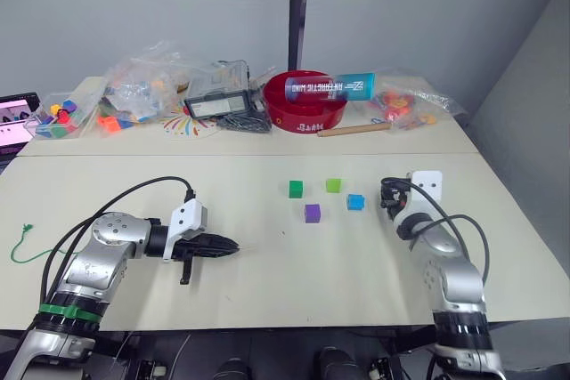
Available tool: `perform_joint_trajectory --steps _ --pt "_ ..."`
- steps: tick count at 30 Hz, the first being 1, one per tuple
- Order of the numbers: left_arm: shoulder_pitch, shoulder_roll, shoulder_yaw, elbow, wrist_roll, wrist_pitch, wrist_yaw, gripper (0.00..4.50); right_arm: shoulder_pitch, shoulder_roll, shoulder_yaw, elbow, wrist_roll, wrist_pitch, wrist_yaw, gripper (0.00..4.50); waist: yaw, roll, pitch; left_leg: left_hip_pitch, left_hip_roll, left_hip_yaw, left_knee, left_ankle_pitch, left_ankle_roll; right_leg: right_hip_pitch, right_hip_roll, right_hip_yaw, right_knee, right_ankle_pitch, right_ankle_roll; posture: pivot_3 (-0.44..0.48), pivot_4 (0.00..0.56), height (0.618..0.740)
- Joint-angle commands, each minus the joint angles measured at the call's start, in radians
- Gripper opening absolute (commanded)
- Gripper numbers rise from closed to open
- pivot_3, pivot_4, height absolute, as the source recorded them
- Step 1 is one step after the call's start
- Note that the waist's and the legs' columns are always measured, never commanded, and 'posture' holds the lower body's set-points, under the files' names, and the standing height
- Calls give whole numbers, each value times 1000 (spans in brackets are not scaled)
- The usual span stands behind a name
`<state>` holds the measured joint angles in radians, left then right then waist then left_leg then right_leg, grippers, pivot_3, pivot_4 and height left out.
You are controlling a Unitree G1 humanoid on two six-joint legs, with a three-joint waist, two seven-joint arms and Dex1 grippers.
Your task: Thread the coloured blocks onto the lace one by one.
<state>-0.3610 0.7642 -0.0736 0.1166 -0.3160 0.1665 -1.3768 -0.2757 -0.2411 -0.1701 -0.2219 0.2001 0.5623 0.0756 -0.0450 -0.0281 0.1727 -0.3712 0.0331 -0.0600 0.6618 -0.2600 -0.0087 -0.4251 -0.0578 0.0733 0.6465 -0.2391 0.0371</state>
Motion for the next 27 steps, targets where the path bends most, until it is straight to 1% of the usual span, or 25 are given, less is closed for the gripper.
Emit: perform_joint_trajectory --steps 1,2,5,7,9,12,14,20,23,27 --pt "-14 14 27 7 -13 -24 -13 0 84 4 0 -288 41 130 -20 1144 0 0 0 0 0 0 0 0 0 0 0 0 0 0 0 0 150 731" --pt "-22 12 24 18 -12 -28 -18 0 133 12 10 -413 61 191 -32 1144 0 0 0 0 0 0 0 0 0 0 0 0 -1 0 0 0 150 731" --pt "-38 10 20 46 -11 -41 -36 0 215 26 43 -677 113 354 -59 1144 -1 0 0 -1 0 -1 0 0 0 0 0 -1 0 0 0 0 150 731" --pt "-45 10 23 62 -12 -52 -47 0 233 42 87 -783 149 445 -68 1144 -5 0 0 0 0 0 0 0 0 0 0 0 -1 0 0 0 150 731" --pt "-49 8 24 72 -15 -60 -56 0 238 60 149 -820 187 501 -85 1144 -5 0 0 1 0 -1 0 0 0 1 0 0 0 0 0 0 150 731" --pt "-50 -2 28 85 -22 -63 -61 0 266 95 261 -811 192 554 -118 1144 -3 0 0 1 1 -1 0 0 0 1 1 0 0 -1 -1 0 150 731" --pt "-46 -3 26 87 -20 -69 -66 0 286 104 299 -778 169 558 -129 1144 -1 0 0 1 0 -1 0 0 0 0 1 0 0 -1 -1 0 150 731" --pt "-45 3 23 39 -24 -50 -62 0 312 78 311 -602 134 512 -97 1144 1 -1 0 0 0 -1 0 0 0 0 0 -1 -2 -1 -1 0 150 731" --pt "-40 13 21 14 -22 -44 -65 0 320 76 338 -553 133 522 -79 1144 0 -1 0 0 0 -1 0 0 0 0 0 -1 -2 -1 -1 0 150 731" --pt "-38 17 23 -2 -22 -32 -62 0 316 89 332 -532 137 532 -76 1144 -5 -1 0 1 1 -1 0 0 0 1 1 -1 -1 -1 -1 0 150 731"
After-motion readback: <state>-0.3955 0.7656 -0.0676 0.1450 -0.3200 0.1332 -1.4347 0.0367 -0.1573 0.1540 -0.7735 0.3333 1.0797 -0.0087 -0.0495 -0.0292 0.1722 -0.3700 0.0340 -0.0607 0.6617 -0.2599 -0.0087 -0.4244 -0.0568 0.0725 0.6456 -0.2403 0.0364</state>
